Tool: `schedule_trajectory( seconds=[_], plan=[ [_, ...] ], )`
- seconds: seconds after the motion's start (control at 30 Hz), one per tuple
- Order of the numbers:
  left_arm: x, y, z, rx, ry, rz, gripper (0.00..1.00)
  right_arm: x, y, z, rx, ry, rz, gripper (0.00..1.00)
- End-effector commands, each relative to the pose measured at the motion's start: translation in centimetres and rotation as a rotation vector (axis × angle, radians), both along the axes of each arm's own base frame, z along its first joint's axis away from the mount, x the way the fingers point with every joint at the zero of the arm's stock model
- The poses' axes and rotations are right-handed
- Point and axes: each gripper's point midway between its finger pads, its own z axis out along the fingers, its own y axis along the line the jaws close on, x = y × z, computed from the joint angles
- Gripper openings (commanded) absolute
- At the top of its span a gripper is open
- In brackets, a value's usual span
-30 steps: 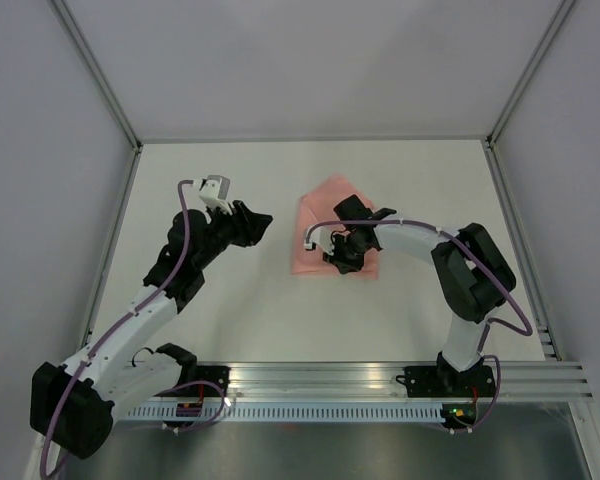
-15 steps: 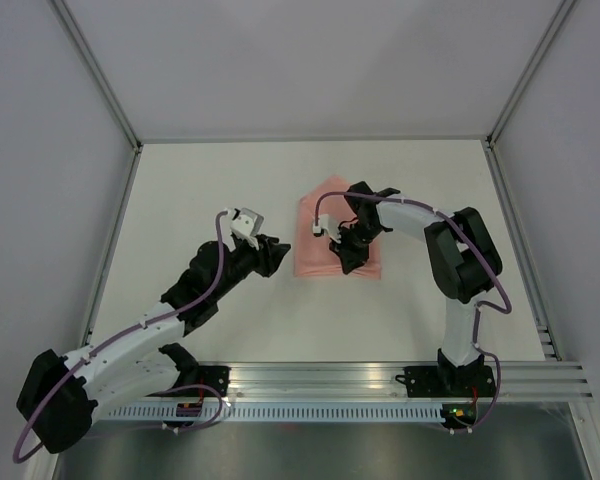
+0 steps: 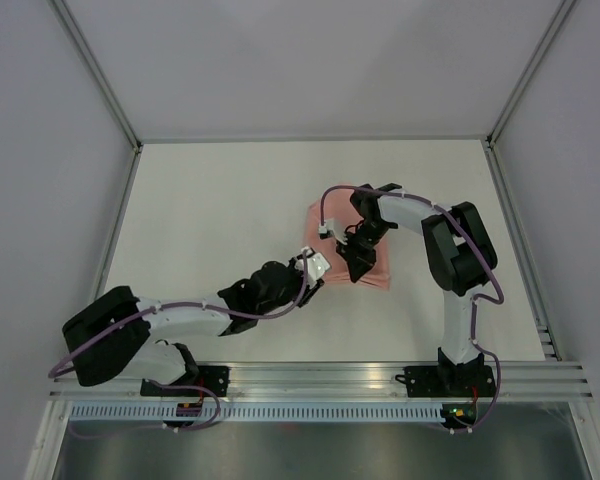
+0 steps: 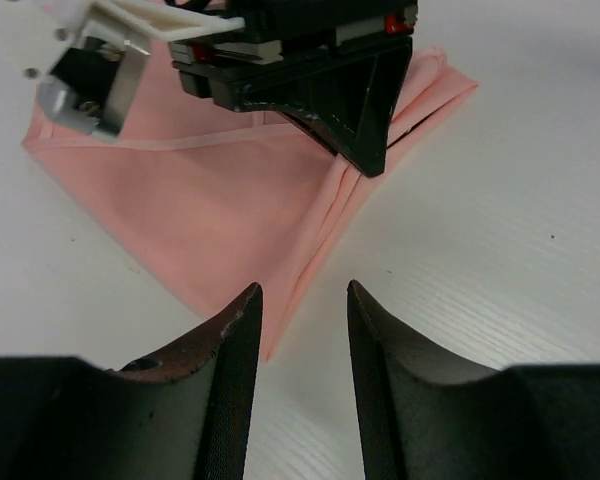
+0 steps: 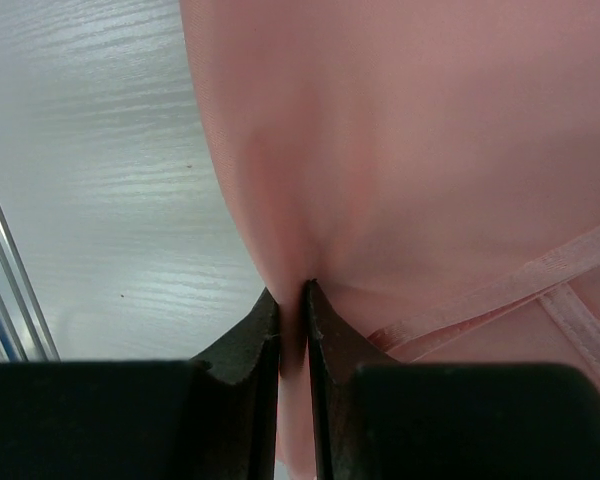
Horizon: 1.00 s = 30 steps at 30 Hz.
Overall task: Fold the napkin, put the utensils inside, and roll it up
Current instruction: Roll the napkin at the center of the board.
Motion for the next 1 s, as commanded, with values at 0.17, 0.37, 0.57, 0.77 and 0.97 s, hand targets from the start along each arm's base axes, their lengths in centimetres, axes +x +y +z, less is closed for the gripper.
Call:
schedule_trajectory(
  seconds=[0.17,0.37,0.57,0.77,0.97],
  plan=[
    [1.8,-4.7,2.6,0.024,-0.334,-0.082,0.48,-1.4,-2.5,-3.5,-0.115,0.043,0.057,0.11],
    [1.0,-7.0,-0.5,0.163,-0.403,-0.189,0.5,-1.4,-2.7,-3.6,-0.126,0.03,0.053,0.11],
    [0.1,-8.7,-3.2,0.277,-0.448,-0.264,0.51,-1.2,-2.8,-3.7,-0.134,0.024,0.051,0.1],
    [0.9,-8.4,-4.5,0.376,-0.503,-0.27,0.57,-1.4,-2.9,-3.9,-0.137,0.024,0.054,0.1],
    [1.8,-8.0,-5.4,0.46,-0.555,-0.266,0.59,-1.5,-3.2,-4.3,-0.15,0.027,0.056,0.09]
  ],
)
